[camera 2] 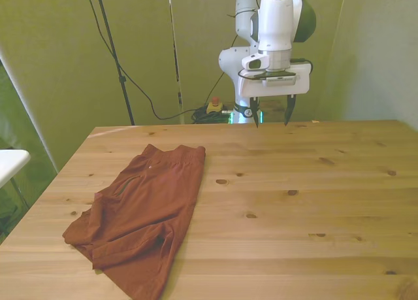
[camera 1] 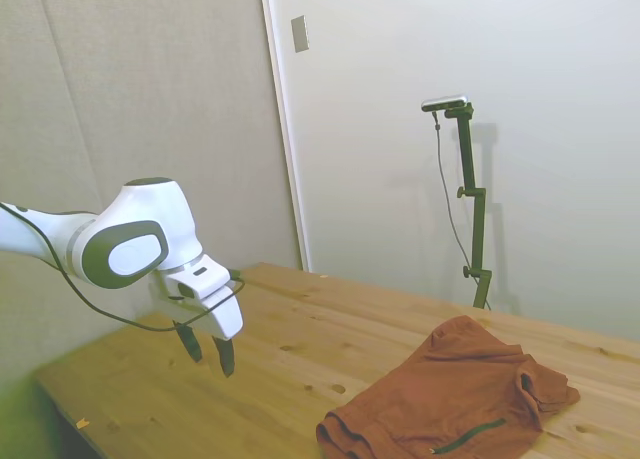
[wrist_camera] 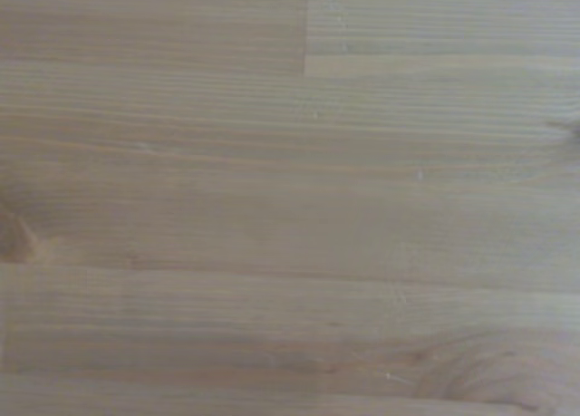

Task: Unfold the shorts

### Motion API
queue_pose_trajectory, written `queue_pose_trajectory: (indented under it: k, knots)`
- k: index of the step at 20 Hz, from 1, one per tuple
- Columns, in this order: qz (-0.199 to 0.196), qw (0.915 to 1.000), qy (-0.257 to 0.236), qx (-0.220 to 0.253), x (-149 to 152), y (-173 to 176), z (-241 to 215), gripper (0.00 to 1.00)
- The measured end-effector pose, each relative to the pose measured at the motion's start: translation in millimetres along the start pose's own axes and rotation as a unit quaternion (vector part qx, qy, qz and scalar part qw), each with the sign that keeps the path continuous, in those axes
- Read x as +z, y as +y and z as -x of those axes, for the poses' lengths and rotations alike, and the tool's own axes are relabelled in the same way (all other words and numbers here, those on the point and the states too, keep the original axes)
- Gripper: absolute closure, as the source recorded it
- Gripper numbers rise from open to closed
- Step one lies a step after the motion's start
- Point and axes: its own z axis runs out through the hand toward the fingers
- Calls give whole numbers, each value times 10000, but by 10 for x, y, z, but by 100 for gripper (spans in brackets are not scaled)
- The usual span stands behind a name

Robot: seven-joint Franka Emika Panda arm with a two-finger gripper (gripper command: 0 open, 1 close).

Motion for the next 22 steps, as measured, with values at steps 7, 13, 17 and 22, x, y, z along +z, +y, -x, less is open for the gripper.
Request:
queue_pose_trajectory:
  k: [7,13,17,22]
  knots:
    - [-217,9983,233,490,-298,210,-475,0]
    - [-319,9905,532,1225,-567,524,-1428,0]
    - [-400,9843,658,1585,-604,747,-2287,0]
    - [-482,9738,788,2076,-436,959,-3227,0]
